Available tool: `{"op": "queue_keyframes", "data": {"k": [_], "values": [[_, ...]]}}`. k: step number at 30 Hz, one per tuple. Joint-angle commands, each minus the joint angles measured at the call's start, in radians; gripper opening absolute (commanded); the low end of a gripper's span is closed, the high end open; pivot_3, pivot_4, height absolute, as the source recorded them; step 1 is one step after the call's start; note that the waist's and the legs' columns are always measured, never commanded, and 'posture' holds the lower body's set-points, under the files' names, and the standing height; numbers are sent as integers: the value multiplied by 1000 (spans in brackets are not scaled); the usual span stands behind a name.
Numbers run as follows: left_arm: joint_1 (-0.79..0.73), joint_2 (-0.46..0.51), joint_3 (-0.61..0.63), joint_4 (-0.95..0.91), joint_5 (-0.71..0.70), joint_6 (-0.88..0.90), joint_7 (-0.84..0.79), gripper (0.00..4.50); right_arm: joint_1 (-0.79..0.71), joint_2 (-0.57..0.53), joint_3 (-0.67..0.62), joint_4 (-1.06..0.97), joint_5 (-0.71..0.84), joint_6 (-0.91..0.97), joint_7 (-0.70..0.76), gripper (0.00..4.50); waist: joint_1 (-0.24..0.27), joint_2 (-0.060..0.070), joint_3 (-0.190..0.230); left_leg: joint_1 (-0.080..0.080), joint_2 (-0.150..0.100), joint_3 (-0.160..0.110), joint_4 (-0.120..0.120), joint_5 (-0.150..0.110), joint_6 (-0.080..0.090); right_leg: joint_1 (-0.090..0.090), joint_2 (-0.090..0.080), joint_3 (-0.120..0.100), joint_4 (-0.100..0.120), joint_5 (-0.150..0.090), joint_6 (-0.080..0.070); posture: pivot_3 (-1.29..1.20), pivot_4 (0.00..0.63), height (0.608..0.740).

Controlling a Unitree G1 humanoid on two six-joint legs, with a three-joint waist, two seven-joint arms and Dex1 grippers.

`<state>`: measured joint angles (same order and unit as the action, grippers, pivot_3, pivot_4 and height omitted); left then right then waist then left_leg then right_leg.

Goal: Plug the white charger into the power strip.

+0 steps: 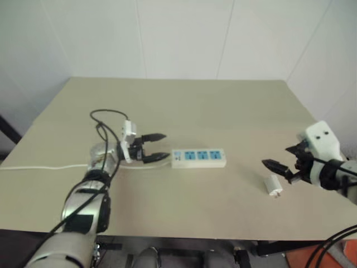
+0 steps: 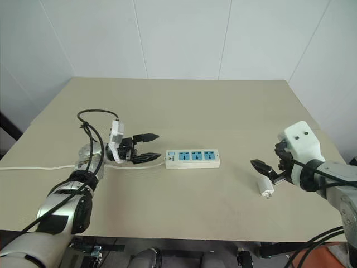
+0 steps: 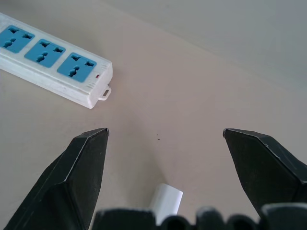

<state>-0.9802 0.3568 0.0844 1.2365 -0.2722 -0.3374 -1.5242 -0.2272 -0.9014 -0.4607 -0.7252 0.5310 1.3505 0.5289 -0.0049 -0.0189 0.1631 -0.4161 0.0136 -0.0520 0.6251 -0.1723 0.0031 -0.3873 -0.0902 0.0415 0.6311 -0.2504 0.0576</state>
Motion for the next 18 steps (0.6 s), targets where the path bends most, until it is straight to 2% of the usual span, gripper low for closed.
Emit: {"op": "queue_keyframes", "data": {"k": [1, 11, 18], "values": [[-33, -13, -5, 47, 65, -52, 63, 4451, 7, 8, -61, -70, 11, 30, -20, 4500, 0, 0, 0, 0, 0, 0, 0, 0, 0, 0, 0, 0, 0, 0, 0, 0, 150, 740], [-50, -51, -50, 104, 250, -50, 289, 4451, -6, 40, -102, -168, 51, 149, -29, 4500, -5, 0, 0, 0, 0, 0, 0, 0, 0, 0, 0, 0, 0, 0, 0, 0, 150, 740], [-50, -79, -41, 114, 290, -10, 296, 4451, -4, 54, -97, -219, 64, 204, -39, 4500, -6, 0, 0, 0, 0, 0, -1, 0, 0, 0, 0, 0, 0, 0, 0, 0, 150, 740]]}}
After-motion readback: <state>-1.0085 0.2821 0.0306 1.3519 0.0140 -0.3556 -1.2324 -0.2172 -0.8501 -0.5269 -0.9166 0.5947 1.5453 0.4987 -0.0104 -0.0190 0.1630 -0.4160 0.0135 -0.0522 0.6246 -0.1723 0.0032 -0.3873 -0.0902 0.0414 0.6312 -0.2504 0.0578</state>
